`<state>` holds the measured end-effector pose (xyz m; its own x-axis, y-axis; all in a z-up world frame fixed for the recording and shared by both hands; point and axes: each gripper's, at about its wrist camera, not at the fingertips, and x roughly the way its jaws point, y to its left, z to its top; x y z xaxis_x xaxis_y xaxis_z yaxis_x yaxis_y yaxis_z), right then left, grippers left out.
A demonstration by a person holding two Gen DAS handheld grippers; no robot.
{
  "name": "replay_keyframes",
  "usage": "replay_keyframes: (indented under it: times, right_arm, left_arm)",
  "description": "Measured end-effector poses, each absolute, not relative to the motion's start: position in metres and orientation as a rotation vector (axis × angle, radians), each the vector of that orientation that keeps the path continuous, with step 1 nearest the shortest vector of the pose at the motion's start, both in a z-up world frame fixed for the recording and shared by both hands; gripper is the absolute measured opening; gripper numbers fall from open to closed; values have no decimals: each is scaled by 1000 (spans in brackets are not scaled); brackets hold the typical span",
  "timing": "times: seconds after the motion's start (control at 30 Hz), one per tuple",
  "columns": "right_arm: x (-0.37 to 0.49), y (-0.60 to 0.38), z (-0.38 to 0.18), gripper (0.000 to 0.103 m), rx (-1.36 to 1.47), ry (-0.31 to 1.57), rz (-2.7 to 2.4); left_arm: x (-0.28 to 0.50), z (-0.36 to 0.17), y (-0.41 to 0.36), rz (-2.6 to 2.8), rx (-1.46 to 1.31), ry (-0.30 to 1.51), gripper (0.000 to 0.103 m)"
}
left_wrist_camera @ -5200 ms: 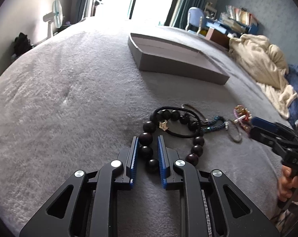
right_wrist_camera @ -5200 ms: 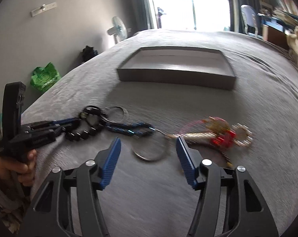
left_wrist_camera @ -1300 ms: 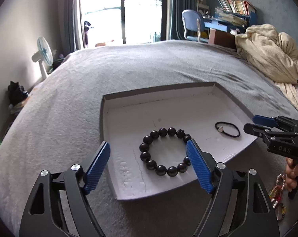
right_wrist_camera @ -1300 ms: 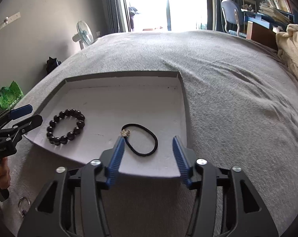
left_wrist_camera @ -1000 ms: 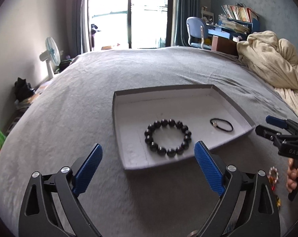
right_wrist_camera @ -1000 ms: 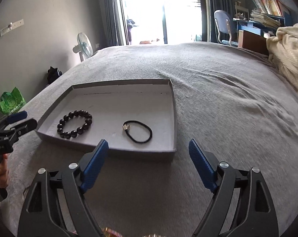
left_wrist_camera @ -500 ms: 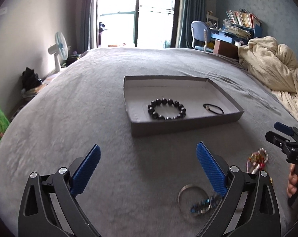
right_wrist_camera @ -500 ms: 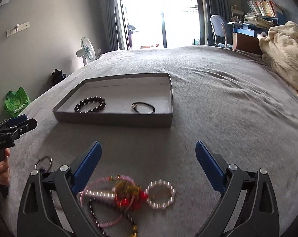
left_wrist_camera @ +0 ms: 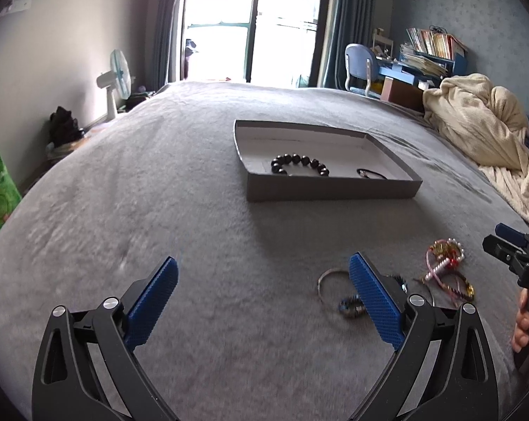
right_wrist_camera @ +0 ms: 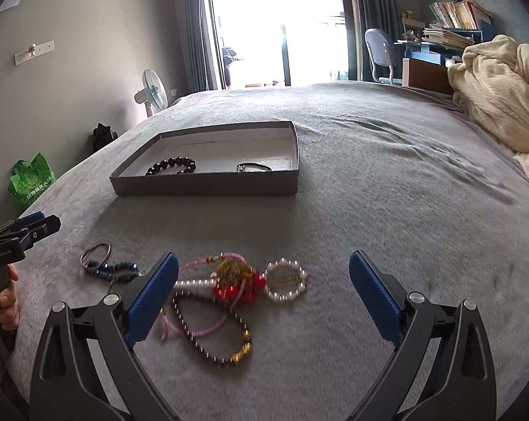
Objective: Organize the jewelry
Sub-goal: 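Move both open tools back toward the remaining jewelry, then close the left tool on the silver wire bangle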
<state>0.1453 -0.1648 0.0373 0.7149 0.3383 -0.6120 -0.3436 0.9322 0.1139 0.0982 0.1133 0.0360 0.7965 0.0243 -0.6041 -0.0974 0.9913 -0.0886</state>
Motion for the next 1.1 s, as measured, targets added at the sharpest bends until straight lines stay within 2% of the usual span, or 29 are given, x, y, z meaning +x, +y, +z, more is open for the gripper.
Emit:
replay_keyframes:
  times: [0.4, 0.87, 0.93, 1.03, 1.07, 1.1]
  right_arm:
    - [127, -174, 27, 97, 19, 694, 362]
    - [129, -172, 21, 97, 14, 731, 361]
    - [129, -173, 21, 97, 18, 733, 361]
    - [131, -174, 20, 97, 24, 736, 362]
    - [130, -174, 20, 97, 24, 738, 362]
    - [131, -174, 19, 97, 25, 741, 362]
  left_arm:
    - [82, 32, 98, 19, -74, 637, 97]
    - [117, 20, 58, -68, 29, 761, 95]
    - [126, 16, 58, -62, 18, 794, 92]
    - [138, 7, 59, -40, 2, 864, 74]
    - [141, 4, 60, -38, -9, 885, 69]
    - [144, 2, 61, -42, -21, 899, 69]
